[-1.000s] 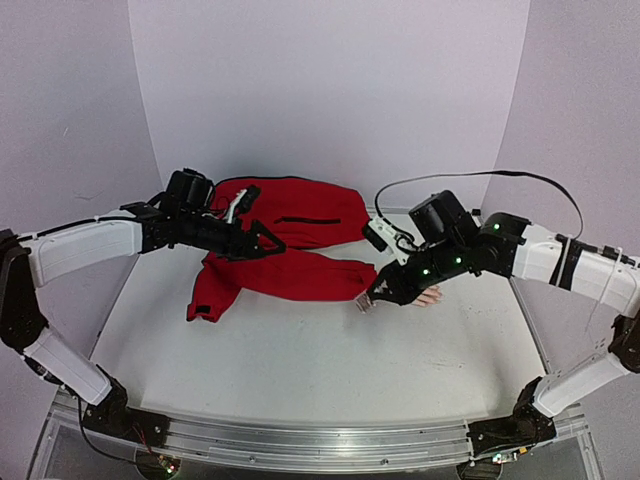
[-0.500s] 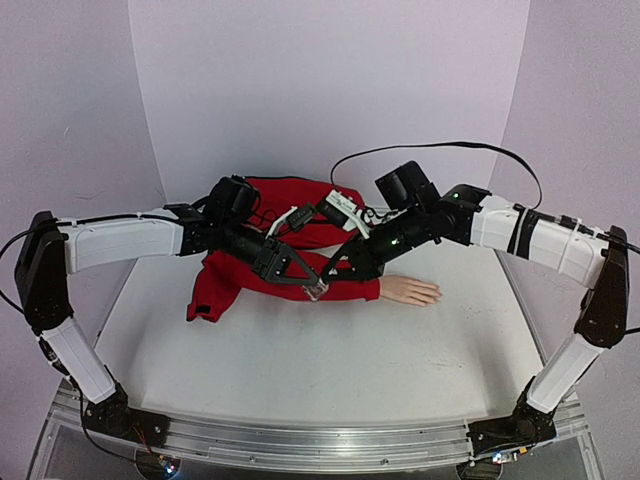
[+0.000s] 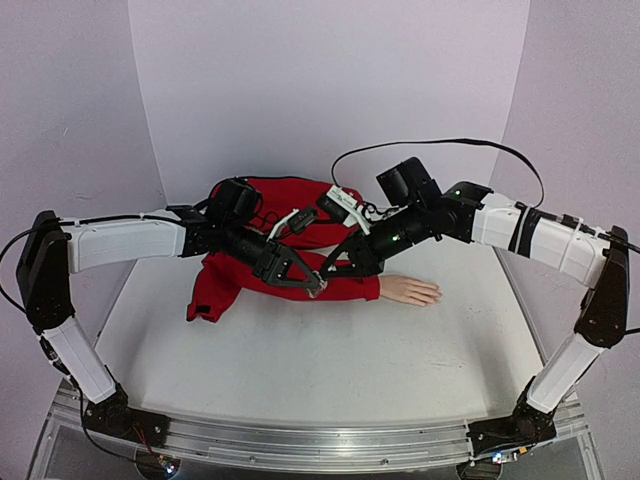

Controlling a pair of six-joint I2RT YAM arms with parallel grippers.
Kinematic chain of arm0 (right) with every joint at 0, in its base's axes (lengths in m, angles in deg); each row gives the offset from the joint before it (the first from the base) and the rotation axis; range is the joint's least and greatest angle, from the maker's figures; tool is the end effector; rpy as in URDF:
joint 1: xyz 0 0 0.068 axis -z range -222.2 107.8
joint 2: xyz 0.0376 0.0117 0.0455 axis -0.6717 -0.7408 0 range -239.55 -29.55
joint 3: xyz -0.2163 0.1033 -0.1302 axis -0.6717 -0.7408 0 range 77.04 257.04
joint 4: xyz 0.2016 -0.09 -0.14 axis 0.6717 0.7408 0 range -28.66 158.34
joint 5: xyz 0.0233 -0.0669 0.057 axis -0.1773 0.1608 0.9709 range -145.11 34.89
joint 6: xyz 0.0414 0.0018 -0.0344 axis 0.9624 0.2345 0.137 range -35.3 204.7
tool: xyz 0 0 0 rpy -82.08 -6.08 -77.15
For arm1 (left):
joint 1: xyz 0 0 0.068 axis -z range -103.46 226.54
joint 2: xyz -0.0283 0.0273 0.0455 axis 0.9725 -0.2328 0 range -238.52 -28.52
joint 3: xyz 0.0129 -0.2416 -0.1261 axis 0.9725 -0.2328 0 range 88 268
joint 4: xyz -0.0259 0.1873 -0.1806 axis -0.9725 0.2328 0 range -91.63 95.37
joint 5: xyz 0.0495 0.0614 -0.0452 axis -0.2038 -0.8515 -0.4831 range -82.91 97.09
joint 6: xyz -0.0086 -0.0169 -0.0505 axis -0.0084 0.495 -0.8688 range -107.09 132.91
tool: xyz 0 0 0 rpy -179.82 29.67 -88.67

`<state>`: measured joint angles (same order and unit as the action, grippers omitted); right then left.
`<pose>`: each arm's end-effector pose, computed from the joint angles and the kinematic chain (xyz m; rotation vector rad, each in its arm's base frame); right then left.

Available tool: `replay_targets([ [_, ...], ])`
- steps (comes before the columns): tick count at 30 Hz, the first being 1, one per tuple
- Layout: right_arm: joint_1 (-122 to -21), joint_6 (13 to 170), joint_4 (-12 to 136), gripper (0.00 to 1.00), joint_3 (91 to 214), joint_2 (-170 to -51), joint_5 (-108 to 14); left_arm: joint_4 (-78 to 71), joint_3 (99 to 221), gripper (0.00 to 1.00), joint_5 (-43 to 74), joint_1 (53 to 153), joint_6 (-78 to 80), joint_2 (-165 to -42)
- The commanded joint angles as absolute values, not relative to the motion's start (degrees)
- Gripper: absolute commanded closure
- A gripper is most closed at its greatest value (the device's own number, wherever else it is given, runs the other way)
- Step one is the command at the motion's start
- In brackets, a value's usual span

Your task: Paint the nails

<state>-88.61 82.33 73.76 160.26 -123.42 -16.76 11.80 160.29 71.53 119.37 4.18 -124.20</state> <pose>0.2484 0.2929 0.3507 -1.2520 1.6413 1.1471 0.2468 -0.2725 0.2805 1.3047 1.8944 -1.7225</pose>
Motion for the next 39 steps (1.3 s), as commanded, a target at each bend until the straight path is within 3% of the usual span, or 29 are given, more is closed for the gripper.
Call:
replay_targets([
  [1,-88.0,82.9,72.6,1.00,163.3,-122.9,-15.1,10.2,160.2,0.45,71.8,120.2,6.0,-122.1],
  [7,-87.9,83.6,72.5,1.00,163.2,-123.0,-14.9,10.4,159.0,0.40,69.5,120.4,7.9,-120.8],
  [13,-87.8,83.9,72.6,1.00,163.6,-123.4,-14.3,10.6,159.0,0.52,66.3,120.7,9.3,-120.0],
  [17,-87.8,83.9,72.6,1.00,163.6,-123.9,-13.0,10.6,160.2,0.51,65.8,120.7,9.5,-120.2],
  [24,-87.7,83.9,72.6,1.00,164.1,-123.8,-13.5,10.7,160.3,0.70,65.8,120.6,10.1,-119.9],
  [28,-87.7,83.9,72.9,1.00,164.3,-124.6,-12.6,10.7,160.7,0.61,66.0,120.7,9.8,-120.1],
  [32,-87.7,83.9,73.0,1.00,164.4,-124.7,-11.7,10.7,161.0,0.58,66.1,120.7,9.9,-120.1],
  [39,-87.7,83.9,73.3,1.00,164.0,-124.6,-11.9,10.7,160.8,0.70,65.8,120.6,10.2,-120.0],
])
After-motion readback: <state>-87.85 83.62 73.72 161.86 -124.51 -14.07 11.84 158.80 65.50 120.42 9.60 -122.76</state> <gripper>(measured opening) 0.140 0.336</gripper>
